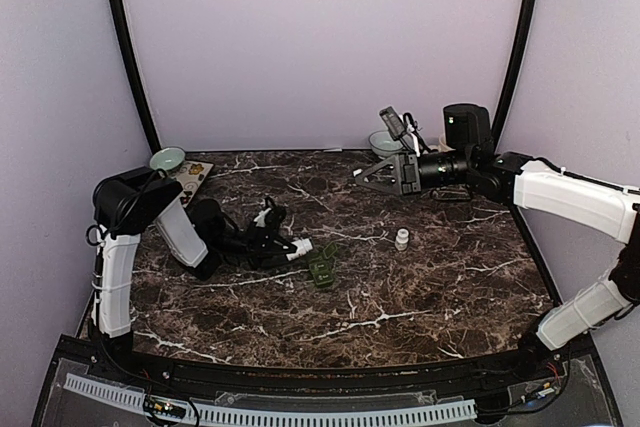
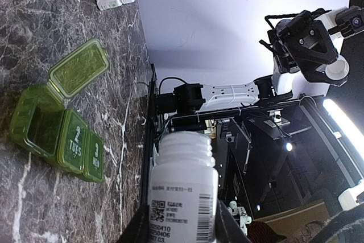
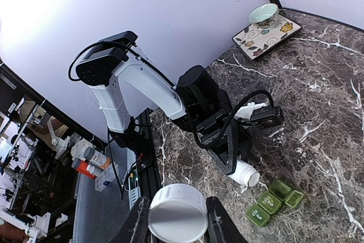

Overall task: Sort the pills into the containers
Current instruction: Pour the pill into the compartment of the pill container.

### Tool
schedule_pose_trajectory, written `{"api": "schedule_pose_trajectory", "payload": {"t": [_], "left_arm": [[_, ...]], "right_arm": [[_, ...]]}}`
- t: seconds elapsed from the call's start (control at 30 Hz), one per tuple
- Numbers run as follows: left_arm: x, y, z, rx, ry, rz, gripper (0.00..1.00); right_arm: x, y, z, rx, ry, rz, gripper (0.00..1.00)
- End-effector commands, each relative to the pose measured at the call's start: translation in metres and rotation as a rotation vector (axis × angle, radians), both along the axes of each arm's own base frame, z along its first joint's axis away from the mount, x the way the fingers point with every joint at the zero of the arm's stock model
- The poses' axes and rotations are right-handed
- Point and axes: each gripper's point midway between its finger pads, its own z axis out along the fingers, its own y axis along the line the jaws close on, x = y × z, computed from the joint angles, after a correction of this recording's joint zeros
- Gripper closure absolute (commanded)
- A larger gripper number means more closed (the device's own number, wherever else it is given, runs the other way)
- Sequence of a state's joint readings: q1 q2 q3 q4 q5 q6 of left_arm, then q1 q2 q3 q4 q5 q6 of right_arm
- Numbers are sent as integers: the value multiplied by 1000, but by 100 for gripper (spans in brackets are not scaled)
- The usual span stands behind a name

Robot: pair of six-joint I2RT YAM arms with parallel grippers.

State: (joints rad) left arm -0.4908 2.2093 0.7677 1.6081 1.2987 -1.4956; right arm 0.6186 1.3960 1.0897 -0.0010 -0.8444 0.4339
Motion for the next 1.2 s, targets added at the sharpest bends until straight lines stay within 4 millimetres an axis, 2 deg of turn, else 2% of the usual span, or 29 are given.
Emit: {"api": "schedule_pose_trajectory", "payload": {"t": [0.0,0.7,1.17], "left_arm": [[4,0,16,-69,-138,-10,99],[13,5,-3,-46,-96,13,100],[20,3,-5,-41,-77,34,100]], "right_arm": [[2,-3,8,20,-40,1,76],[5,-6,5,20,-37,-8,76],[6,-9,4,26,-35,-12,76]]}}
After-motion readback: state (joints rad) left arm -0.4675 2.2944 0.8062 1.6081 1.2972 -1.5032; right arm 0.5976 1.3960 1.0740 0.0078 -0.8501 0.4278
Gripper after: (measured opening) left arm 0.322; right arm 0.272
